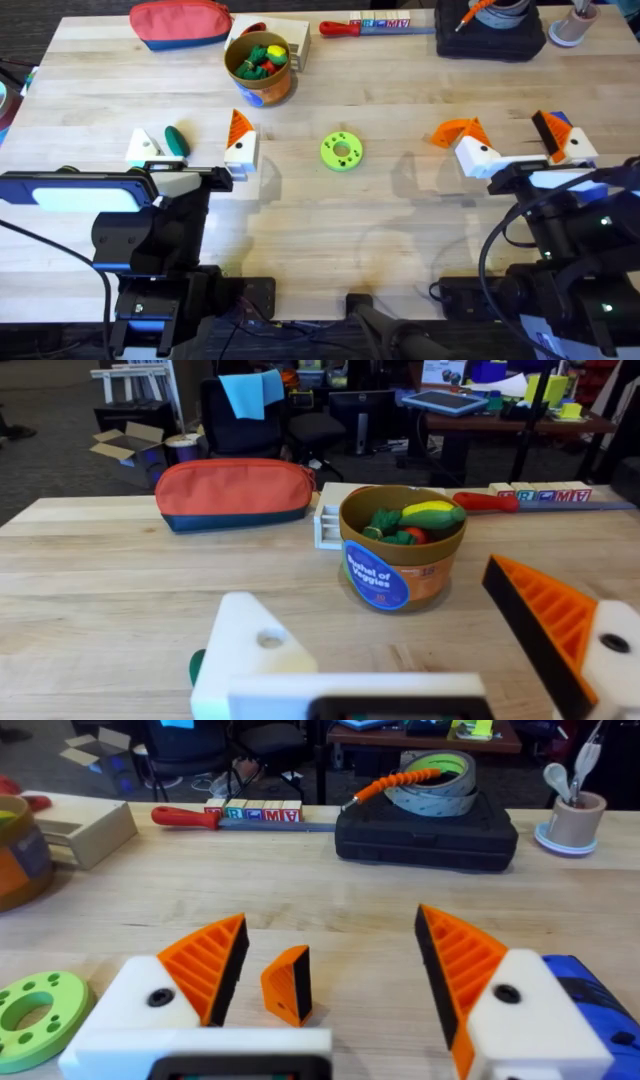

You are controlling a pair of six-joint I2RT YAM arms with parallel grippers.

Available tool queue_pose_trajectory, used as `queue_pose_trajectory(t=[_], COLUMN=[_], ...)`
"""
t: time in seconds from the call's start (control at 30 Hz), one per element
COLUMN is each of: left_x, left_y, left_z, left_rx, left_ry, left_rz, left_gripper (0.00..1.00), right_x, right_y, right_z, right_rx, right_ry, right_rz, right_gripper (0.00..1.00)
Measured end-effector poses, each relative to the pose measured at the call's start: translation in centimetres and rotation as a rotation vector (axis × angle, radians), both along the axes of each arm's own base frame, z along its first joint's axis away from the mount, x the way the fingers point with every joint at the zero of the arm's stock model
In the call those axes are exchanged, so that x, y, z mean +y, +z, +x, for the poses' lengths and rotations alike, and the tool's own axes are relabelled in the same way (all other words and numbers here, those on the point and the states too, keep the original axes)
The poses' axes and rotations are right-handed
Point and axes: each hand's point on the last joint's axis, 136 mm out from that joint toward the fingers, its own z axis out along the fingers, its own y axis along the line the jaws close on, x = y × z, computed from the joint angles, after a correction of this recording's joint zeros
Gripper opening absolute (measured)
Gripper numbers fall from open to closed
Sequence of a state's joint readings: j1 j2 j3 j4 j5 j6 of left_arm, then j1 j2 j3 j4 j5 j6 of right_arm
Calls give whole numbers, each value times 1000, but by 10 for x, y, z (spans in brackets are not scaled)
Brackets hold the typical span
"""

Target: Pick up the gripper from the table and insert it into the empty holder that is missing its gripper. Then pick up a screw, insert it into the mounting hole, and use the screwdriver to tighten it. Finally, clean up the table by picking up the vegetable and placing it into the bucket.

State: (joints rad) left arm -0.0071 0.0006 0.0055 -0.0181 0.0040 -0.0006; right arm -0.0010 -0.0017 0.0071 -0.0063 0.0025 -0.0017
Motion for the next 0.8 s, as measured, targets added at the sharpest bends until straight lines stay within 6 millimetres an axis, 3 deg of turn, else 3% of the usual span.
queue_pose_trajectory(t=[0.23, 0.33, 0.43, 0.57, 0.6, 0.63, 0.73, 0.8], left_x=[-1, -1, 2, 14, 26, 31, 42, 51], left_y=[-2, -18, -23, 1, 30, 39, 49, 43], left_z=[0, -2, -14, -27, -27, -24, -11, 1], left_rx=[7, 93, 217, 334, 398, 425, 530, 607], left_ry=[-5, -7, 16, 93, 169, 197, 263, 301], left_rz=[0, -2, -19, -45, -48, -43, -28, -28], left_gripper=[986, 986, 986, 986, 986, 985, 986, 986], right_x=[-2, -4, -4, -4, -4, -4, -4, -4], right_y=[-1, -3, -9, 6, 28, 34, 49, 55], right_z=[0, -3, -11, -21, -22, -20, -10, 1], right_rx=[5, 43, 152, 279, 356, 387, 467, 502], right_ry=[-10, -20, -23, -23, -22, -22, -20, -20], right_rz=[-7, -4, -1, -1, -4, -6, -11, -11], right_gripper=[992, 991, 991, 991, 991, 991, 991, 991])
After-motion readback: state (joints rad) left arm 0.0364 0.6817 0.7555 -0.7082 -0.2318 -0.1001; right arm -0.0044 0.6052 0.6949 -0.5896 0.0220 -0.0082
